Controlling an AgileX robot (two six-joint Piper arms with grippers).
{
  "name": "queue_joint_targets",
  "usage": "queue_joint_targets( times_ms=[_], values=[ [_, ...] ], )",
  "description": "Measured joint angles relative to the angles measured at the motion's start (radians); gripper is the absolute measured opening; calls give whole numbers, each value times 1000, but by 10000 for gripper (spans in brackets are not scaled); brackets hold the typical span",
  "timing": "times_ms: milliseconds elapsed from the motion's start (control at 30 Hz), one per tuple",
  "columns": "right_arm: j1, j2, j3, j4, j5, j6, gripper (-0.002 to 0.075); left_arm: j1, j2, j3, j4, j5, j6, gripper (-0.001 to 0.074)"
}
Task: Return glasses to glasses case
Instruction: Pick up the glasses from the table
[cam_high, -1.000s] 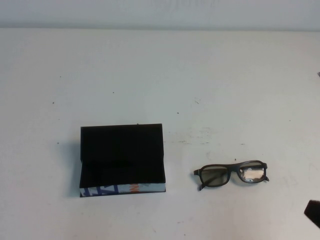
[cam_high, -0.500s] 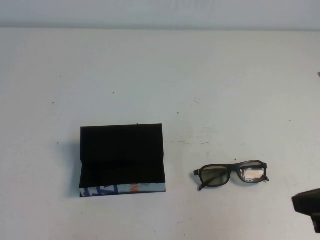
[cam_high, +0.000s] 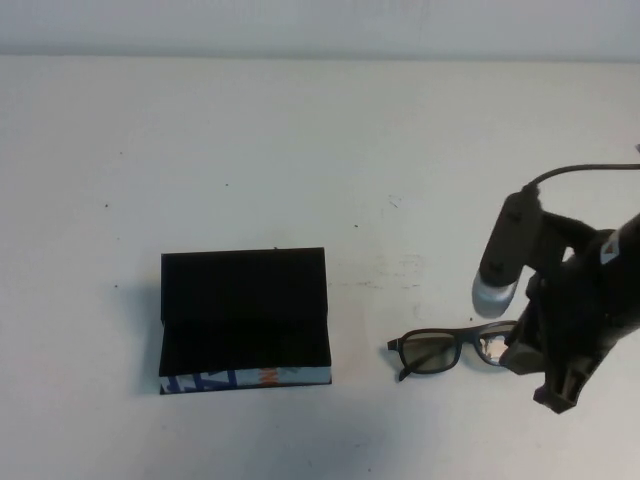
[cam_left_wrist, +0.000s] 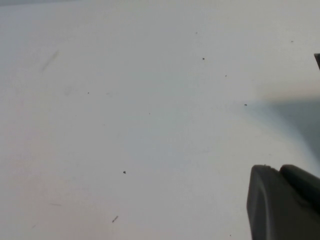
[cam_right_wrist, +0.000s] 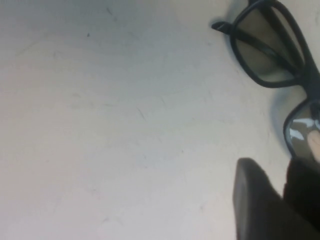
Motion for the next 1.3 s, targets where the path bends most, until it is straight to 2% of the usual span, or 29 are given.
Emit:
queue_joint_targets(
  times_ms=[167,333,767,1300],
  values=[
    [5,116,-44,-23,0,-221,258,0,0,0,0,0,0,0],
    [5,199,-95,-49,-28,-326,337,0,0,0,0,0,0,0],
    [5,420,-247,-111,-13,-408,350,0,0,0,0,0,0,-1],
    [5,488,-278,-130,-30,-430,347,0,0,0,0,0,0,-1]
  ],
)
